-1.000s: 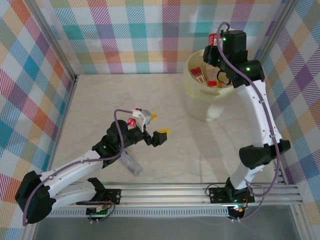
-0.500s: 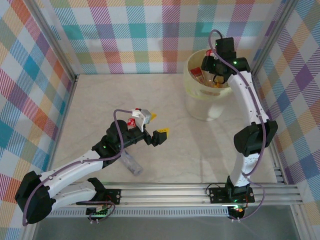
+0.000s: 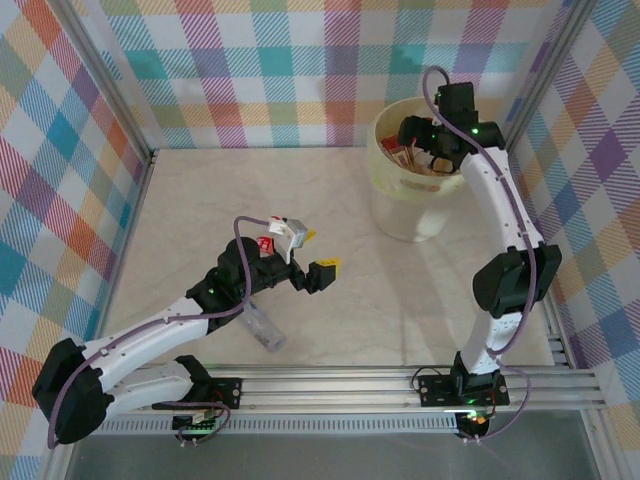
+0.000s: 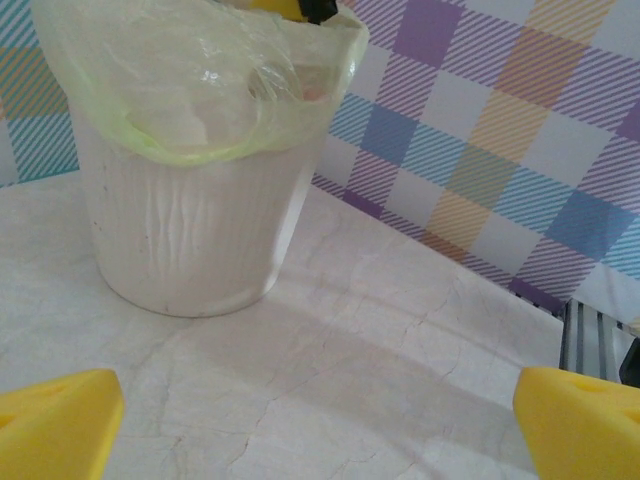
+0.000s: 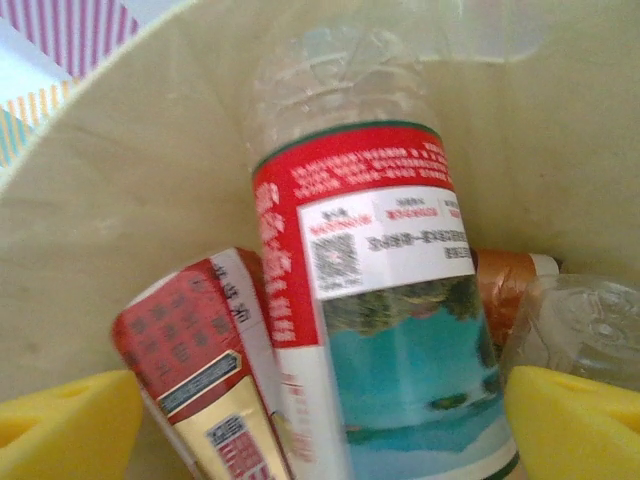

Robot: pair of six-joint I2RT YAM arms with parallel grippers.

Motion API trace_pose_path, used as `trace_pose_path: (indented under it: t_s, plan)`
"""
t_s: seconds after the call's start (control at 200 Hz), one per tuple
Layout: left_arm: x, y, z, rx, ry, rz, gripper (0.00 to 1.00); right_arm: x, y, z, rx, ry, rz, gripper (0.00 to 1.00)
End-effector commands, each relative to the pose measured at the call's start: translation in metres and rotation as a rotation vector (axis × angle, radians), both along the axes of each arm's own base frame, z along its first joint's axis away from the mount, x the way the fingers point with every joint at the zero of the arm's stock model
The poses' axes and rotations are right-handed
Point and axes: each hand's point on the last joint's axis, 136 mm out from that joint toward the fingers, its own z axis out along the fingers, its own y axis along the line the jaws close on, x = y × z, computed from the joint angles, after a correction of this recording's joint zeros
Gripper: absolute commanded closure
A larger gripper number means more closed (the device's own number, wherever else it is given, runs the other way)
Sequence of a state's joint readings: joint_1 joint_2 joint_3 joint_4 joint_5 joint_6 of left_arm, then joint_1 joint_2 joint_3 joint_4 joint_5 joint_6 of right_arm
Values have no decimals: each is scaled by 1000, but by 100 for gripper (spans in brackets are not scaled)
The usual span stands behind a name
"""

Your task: Put the plastic bottles in the bin

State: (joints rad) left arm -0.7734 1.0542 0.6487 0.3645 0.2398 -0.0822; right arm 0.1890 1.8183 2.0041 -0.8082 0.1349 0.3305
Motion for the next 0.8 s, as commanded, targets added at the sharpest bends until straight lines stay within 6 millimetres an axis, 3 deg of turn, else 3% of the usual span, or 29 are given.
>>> trace_pose_path:
  t_s: [0.0,0.23,0.375,0.56,0.655,0.795]
  plan:
    - [2,-2,16,-11,-35,-12,0,-21,1,41,17,-96,45,0]
    - [4,-5,11,25,-23,-15,0,-61,11,67,49,-178,149,0]
    - [4,-5,11,34,-24,-15,0,-105,23,87,124,-268,253,0]
    - [5,-5,12,53,-26,-11,0,-158,28,84,190,-303,322,0]
    - [5,-5,12,63,-22,-13,0,-165,17,74,160,-275,267,0]
    - [2,-7,14,73,-27,-37,0,-150,9,72,103,-212,224,0]
